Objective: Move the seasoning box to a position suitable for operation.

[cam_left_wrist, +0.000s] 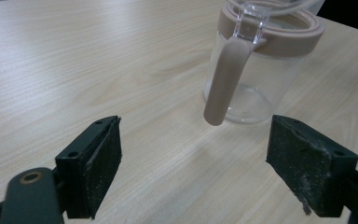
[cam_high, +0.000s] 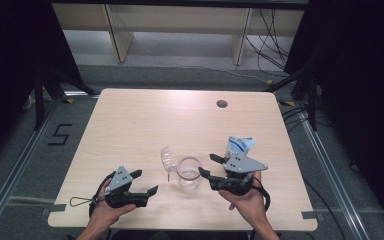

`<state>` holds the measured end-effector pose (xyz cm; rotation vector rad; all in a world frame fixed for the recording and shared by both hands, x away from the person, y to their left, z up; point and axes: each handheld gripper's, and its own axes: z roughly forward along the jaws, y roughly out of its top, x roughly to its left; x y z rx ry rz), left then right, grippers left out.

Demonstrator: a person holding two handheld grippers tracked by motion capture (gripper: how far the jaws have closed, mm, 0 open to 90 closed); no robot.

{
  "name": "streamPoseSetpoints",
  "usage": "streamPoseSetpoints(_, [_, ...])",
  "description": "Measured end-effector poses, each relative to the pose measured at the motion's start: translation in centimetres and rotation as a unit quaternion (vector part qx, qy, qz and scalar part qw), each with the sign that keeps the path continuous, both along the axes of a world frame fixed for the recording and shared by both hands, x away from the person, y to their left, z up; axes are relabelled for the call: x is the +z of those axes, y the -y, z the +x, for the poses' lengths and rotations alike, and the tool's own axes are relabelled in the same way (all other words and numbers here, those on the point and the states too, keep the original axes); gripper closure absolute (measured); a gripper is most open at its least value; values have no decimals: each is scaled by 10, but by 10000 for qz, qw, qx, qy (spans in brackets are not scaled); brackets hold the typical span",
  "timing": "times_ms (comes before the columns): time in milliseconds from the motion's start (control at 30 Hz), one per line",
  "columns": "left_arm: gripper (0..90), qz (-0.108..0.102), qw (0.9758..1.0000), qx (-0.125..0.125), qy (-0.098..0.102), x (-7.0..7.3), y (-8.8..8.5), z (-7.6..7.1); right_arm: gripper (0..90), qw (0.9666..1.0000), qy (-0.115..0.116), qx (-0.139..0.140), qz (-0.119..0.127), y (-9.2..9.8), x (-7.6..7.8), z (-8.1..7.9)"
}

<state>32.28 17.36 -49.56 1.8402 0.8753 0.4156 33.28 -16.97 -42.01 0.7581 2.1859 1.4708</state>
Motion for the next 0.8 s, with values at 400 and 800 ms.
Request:
streamPoseSetpoints(400, [154, -53, 10000, 28, -21, -1, 2, 5, 374, 9974, 171, -707, -7, 34, -11, -17])
streamPoseSetpoints(800, [155, -67, 10000, -37, -13, -1, 3, 5, 351, 9917, -25, -1272, 161, 76, -26, -30])
